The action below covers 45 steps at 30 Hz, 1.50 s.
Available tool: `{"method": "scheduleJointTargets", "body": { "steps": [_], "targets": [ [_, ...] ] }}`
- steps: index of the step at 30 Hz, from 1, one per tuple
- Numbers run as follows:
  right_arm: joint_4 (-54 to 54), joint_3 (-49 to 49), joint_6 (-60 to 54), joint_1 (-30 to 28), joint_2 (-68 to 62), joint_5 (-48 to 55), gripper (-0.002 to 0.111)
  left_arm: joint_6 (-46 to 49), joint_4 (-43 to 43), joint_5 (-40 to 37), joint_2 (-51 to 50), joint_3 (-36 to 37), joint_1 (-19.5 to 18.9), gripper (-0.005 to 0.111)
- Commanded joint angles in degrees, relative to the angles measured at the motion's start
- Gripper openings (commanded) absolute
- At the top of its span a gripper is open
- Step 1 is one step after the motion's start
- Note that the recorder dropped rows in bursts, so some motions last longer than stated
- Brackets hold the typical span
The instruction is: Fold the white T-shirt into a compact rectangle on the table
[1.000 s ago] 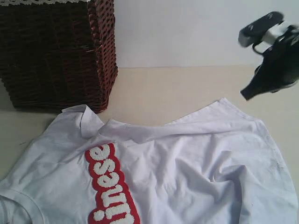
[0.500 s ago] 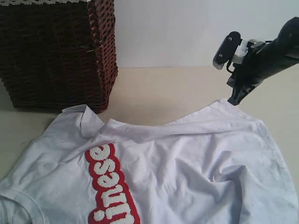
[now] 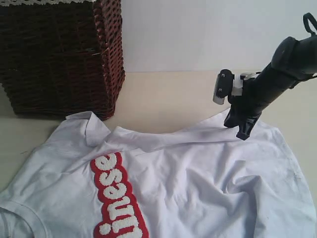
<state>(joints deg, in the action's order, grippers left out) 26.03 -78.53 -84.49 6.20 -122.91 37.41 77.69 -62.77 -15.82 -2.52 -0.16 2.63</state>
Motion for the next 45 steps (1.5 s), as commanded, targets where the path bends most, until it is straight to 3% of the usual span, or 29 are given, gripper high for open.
{"method": "scheduleJointTargets", "body": {
  "steps": [1,7,15,20,24,28,32,35,36,37,42,45],
  "targets": [
    [-0.77,-0.32,-0.68,-0.19,-2.38,-1.76,0.0,-0.08,0.15,0.09,0.44,0.16,-0.13,0.0],
    [-4.53,-0.32,9.51,-0.19,-4.52,-11.19,0.0,-0.08,0.15,0.09,0.44,0.16,-0.13,0.0],
    [-17.47,-0.32,34.96,-0.19,-7.11,-20.35,0.0,-0.08,0.15,0.09,0.44,0.16,-0.13,0.0],
    [-16.87,-0.32,35.2,-0.19,-7.85,-21.48,0.001,-0.08,0.15,0.09,0.44,0.16,-0.13,0.0],
    [-16.74,-0.32,35.2,-0.19,-5.8,-19.11,0.018,-0.08,0.15,0.09,0.44,0.16,-0.13,0.0],
    [-14.1,-0.32,35.11,-0.19,-0.65,-16.87,0.045,-0.08,0.15,0.09,0.44,0.16,-0.13,0.0],
    [-13.28,-0.32,35.11,-0.19,6.06,-12.53,0.05,-0.08,0.15,0.09,0.44,0.16,-0.13,0.0],
    [-9.83,-0.32,22.35,-0.19,11.11,11.23,0.049,-0.08,0.15,0.09,0.44,0.16,-0.13,0.0],
    [-8.73,0.32,14.5,-0.19,12.58,27.92,0.048,-0.08,0.15,0.09,0.44,0.16,-0.13,0.0],
    [-8.75,0.85,10.66,-0.19,13.2,32.55,0.048,-0.08,0.15,0.09,0.44,0.16,-0.13,0.0],
    [-21.61,16.98,-3.32,-0.19,21.35,32.55,0.048,-0.08,0.15,0.09,0.54,0.16,-0.13,0.0],
    [-26.34,30.41,-4.89,-0.19,23.42,24.25,0.036,-0.08,0.15,0.09,0.54,0.16,-0.13,0.0]
  ]
}}
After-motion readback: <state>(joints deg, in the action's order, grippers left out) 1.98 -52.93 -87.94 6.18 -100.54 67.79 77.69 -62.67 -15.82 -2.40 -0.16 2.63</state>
